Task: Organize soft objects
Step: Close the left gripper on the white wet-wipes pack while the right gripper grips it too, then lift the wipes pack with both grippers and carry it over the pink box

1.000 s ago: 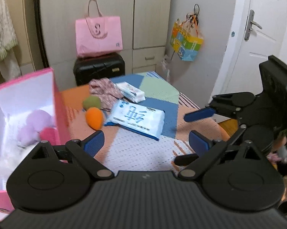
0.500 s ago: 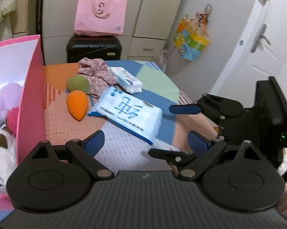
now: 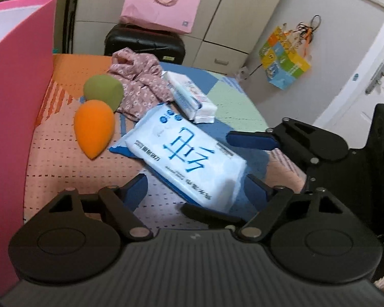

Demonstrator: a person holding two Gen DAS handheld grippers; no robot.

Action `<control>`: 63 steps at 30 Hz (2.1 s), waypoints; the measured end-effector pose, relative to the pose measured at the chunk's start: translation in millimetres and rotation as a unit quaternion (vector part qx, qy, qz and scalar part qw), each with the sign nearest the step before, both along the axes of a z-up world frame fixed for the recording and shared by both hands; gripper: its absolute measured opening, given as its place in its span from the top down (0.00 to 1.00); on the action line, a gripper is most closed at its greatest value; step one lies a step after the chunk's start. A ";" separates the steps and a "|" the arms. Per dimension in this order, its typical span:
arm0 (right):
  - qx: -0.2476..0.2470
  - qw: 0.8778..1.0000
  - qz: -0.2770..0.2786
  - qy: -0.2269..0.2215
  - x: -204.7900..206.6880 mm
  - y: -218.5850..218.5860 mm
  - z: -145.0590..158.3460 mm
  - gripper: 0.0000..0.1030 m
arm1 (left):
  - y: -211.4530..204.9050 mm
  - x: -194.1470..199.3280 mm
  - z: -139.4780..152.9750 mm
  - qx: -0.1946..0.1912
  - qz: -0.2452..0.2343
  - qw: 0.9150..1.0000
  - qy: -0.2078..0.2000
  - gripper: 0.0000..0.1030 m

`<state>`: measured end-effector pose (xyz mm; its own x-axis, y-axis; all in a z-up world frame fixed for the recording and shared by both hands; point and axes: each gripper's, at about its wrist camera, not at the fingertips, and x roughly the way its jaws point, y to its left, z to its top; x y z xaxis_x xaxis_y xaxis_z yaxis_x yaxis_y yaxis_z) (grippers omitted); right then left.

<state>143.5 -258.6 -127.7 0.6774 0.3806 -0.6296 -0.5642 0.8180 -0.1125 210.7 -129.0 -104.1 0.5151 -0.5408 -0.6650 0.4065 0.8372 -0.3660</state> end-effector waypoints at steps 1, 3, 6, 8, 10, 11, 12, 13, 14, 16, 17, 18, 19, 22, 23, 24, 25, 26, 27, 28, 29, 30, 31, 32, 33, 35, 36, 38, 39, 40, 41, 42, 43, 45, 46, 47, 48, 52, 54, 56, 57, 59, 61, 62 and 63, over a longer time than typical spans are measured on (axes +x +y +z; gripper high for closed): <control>0.004 1.000 0.000 0.004 1.5 -2.0 -1.4 0.10 | 0.2 -0.6 -0.7 -0.002 0.004 1.000 -0.003 0.22; 0.014 1.000 -0.004 0.017 6.0 -5.4 -4.4 0.11 | 0.8 -3.3 -2.2 -0.008 0.018 1.000 -0.010 0.23; 0.041 0.998 -0.023 0.030 10.3 -9.4 -6.4 0.15 | -0.8 -7.9 -4.5 -0.007 0.027 0.999 -0.021 0.24; 0.043 0.998 -0.022 0.033 9.1 -8.3 -8.1 0.18 | -1.0 -8.4 -4.4 -0.005 0.027 0.999 -0.023 0.24; 0.042 0.998 -0.024 0.030 5.9 -6.8 -8.4 0.22 | -0.9 -7.8 -5.0 -0.009 0.028 0.999 -0.025 0.25; 0.044 0.998 -0.026 0.030 4.8 -6.5 -8.1 0.24 | -0.6 -7.6 -5.6 -0.012 0.029 0.999 -0.026 0.30; 0.045 0.998 -0.028 0.031 3.4 -6.0 -7.9 0.25 | 0.0 -8.0 -6.5 -0.016 0.033 0.999 -0.028 0.32; 0.047 0.998 -0.032 0.032 1.9 -5.5 -8.1 0.26 | 0.2 -9.0 -7.2 -0.017 0.039 0.999 -0.031 0.37; 0.052 0.997 -0.040 0.032 0.2 -5.0 -8.8 0.28 | 0.0 -10.3 -8.2 -0.014 0.045 0.998 -0.037 0.44; 0.064 0.995 -0.067 0.030 -4.4 -4.2 -10.1 0.30 | -1.7 -14.0 -10.2 -0.004 0.054 0.997 -0.052 0.49; 0.071 0.994 -0.079 0.029 -7.1 -3.5 -10.6 0.31 | -2.5 -16.6 -10.3 -0.001 0.055 0.997 -0.058 0.49; 0.078 0.993 -0.087 0.031 -8.7 -3.6 -10.5 0.32 | -3.7 -18.6 -10.6 0.001 0.056 0.996 -0.062 0.49; 0.090 0.990 -0.098 0.035 -10.6 -4.0 -10.7 0.32 | -4.8 -20.1 -10.3 0.003 0.056 0.996 -0.065 0.49; 0.102 0.987 -0.118 0.039 -16.2 -2.2 -11.0 0.32 | -5.6 -23.2 -9.3 0.001 0.059 0.996 -0.062 0.49; 0.107 0.986 -0.124 0.040 -18.2 -1.8 -11.4 0.32 | -5.1 -23.6 -9.1 -0.004 0.061 0.996 -0.059 0.49; 0.112 0.985 -0.128 0.040 -19.7 -2.2 -11.7 0.32 | -4.3 -24.3 -9.1 -0.009 0.062 0.996 -0.056 0.49; 0.122 0.982 -0.135 0.042 -21.8 -3.1 -11.9 0.32 | -4.1 -25.1 -9.6 -0.011 0.062 0.996 -0.056 0.49; 0.136 0.979 -0.142 0.045 -23.9 -5.0 -12.1 0.32 | -4.4 -26.9 -9.7 -0.010 0.062 0.996 -0.060 0.49; 0.150 0.977 -0.147 0.047 -25.7 -6.4 -12.6 0.32 | -5.4 -29.2 -10.2 -0.008 0.061 0.996 -0.064 0.49; 0.159 0.975 -0.150 0.048 -27.5 -7.4 -13.2 0.32 | -6.6 -31.5 -10.8 -0.005 0.059 0.996 -0.069 0.50; 0.161 0.974 -0.154 0.046 -29.4 -7.2 -13.9 0.32 | -7.9 -33.4 -11.3 -0.002 0.057 0.996 -0.073 0.50; 0.162 0.973 -0.157 0.043 -31.0 -5.7 -14.6 0.32 | -8.4 -35.0 -11.5 -0.002 0.056 0.996 -0.074 0.50; 0.161 0.973 -0.160 0.040 -32.4 -4.0 -15.1 0.32 | -8.6 -36.5 -11.3 -0.003 0.055 0.996 -0.075 0.50; 0.160 0.973 -0.163 0.037 -34.4 -2.5 -15.2 0.32 | -8.5 -37.8 -10.9 -0.003 0.053 0.996 -0.075 0.50; 0.157 0.973 -0.166 0.033 -36.4 -0.5 -15.2 0.33 | -8.0 -38.7 -10.4 -0.005 0.050 0.996 -0.074 0.50; 0.155 0.972 -0.173 0.028 -40.3 2.6 -14.4 0.34 | -6.7 -40.8 -9.3 -0.007 0.048 0.996 -0.073 0.50; 0.154 0.972 -0.173 0.028 -42.0 3.0 -13.8 0.34 | -6.3 -42.2 -8.5 -0.008 0.046 0.996 -0.074 0.50; 0.155 0.971 -0.177 0.028 -45.4 3.8 -11.8 0.36 | -6.0 -46.5 -6.5 -0.012 0.042 0.996 -0.076 0.51; 0.156 0.971 -0.180 0.029 -48.3 3.7 -9.6 0.37 | -5.4 -49.6 -4.4 -0.016 0.040 0.996 -0.078 0.51; 0.156 0.970 -0.184 0.028 -51.7 3.9 -6.8 0.37 | -5.8 -53.6 -2.2 -0.016 0.038 0.996 -0.082 0.51; 0.161 0.969 -0.186 0.028 -55.1 3.2 -3.9 0.37 | -6.2 -56.5 -0.3 -0.017 0.038 0.996 -0.083 0.51; 0.166 0.968 -0.188 0.031 -57.5 1.6 -2.4 0.37 | -6.1 -58.9 1.6 -0.019 0.037 0.996 -0.083 0.51; 0.170 0.966 -0.191 0.034 -60.0 1.0 -0.1 0.37 | -6.1 -61.2 3.6 -0.020 0.034 0.996 -0.084 0.51; 0.167 0.966 -0.195 0.030 -66.4 2.7 3.6 0.37 | -5.5 -66.0 7.8 -0.019 0.028 0.996 -0.086 0.51; 0.166 0.966 -0.197 0.028 -69.6 3.7 6.1 0.37 | -5.3 -68.8 10.3 -0.018 0.026 0.996 -0.086 0.51; 0.167 0.965 -0.198 0.029 -72.4 4.1 8.3 0.37 | -4.9 -71.4 12.7 -0.015 0.025 0.996 -0.087 0.51; 0.169 0.965 -0.199 0.031 -75.0 4.7 9.9 0.37 | -4.4 -73.8 15.0 -0.013 0.023 0.996 -0.087 0.51; 0.170 0.964 -0.200 0.036 -84.3 8.5 16.3 0.37 | -1.1 -84.7 22.3 -0.004 0.016 0.997 -0.082 0.51; 0.166 0.965 -0.199 0.038 -89.5 12.0 19.3 0.37 | 1.0 -90.4 25.3 -0.001 0.014 0.997 -0.082 0.51; 0.163 0.966 -0.197 0.038 -94.2 15.4 22.5 0.37 | 4.0 -96.6 28.8 0.001 0.012 0.996 -0.084 0.51; 0.161 0.967 -0.196 0.036 -96.5 16.8 24.1 0.37 | 5.0 -99.3 31.0 0.003 0.011 0.996 -0.085 0.51; 0.157 0.968 -0.192 0.031 -102.3 19.5 27.9 0.37 | 6.6 -104.9 36.3 0.008 0.008 0.996 -0.089 0.51; 0.155 0.970 -0.187 0.025 -108.7 20.9 32.1 0.37 | 9.5 -109.5 42.0 0.008 0.003 0.996 -0.092 0.51; 0.154 0.970 -0.185 0.022 -111.4 21.2 34.2 0.37 | 10.9 -111.9 44.7 0.007 0.002 0.996 -0.094 0.51; 0.152 0.971 -0.182 0.020 -114.3 21.8 36.8 0.37 | 12.8 -114.7 48.0 0.005 0.000 0.995 -0.096 0.51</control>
